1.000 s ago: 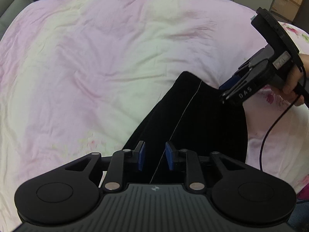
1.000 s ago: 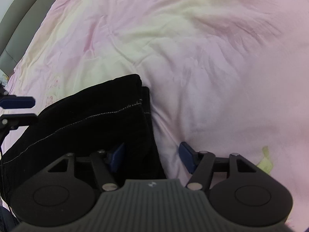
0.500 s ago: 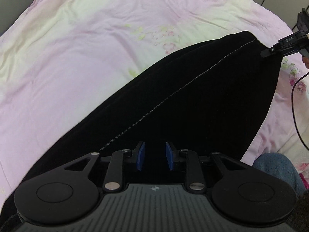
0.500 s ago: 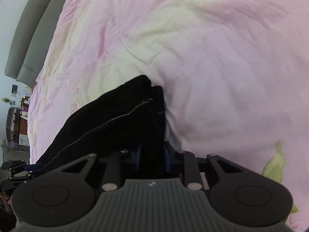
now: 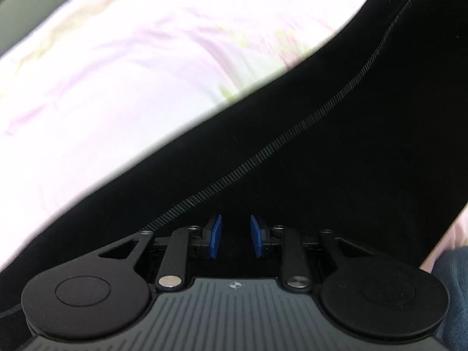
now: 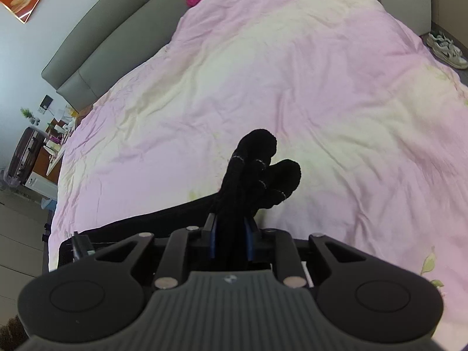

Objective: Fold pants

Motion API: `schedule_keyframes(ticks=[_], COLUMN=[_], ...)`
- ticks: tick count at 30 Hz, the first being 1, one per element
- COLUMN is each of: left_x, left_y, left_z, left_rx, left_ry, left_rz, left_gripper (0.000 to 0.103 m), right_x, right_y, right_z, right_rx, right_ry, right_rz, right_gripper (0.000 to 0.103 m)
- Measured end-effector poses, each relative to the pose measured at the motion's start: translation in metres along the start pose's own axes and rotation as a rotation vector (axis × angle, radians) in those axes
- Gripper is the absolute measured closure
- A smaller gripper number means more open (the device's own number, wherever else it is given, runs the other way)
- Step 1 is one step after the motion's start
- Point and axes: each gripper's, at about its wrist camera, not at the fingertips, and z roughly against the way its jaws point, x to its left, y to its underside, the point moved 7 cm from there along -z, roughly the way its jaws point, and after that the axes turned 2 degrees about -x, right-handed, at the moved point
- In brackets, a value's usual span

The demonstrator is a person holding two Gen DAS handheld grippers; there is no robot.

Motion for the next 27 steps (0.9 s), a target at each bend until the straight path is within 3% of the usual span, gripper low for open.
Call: schedule_keyframes(ticks=[7,14,20,23,25,27], left_x=[0.057,0.116,0.160,0.169,0.171,0.170], left_y=[0.011,0.070,0.125,0.133,0.139,0.144], left_z=[0.090,0.144,0.154,0.154,0.155,0.160], left_rx=[-0.093,-0.137,-0.121,-0.138,-0.151,-0.158], left_ry=[0.016,0.020,0.010,0.029,0.055,0.075], left_rz=[0.132,0.406,0.592,0.649,0.687,0.707], left_gripper=[0.073,0.073,0.073,0.073,0.073,0.072], right_x=[0.124,0.232,0.276,0.284,0.284,0.288], right_y=[-0.005,0.038,0.117,0.160,0.179,0.187], right_z=[-0.015,-0.099,-0.205,-0.252,-0.274,-0.281], right_rx=[0.016,0.105,0.245,0.295,0.297,0.283], right_ry=[-0.086,-0.160,-0.147,-0.096,-0.090,-0.105], right_rz=[0.085,0.141,0.155,0.191,0.196,0.207], right_gripper=[0.088,0.088,0.088,0.086,0.082,0.069])
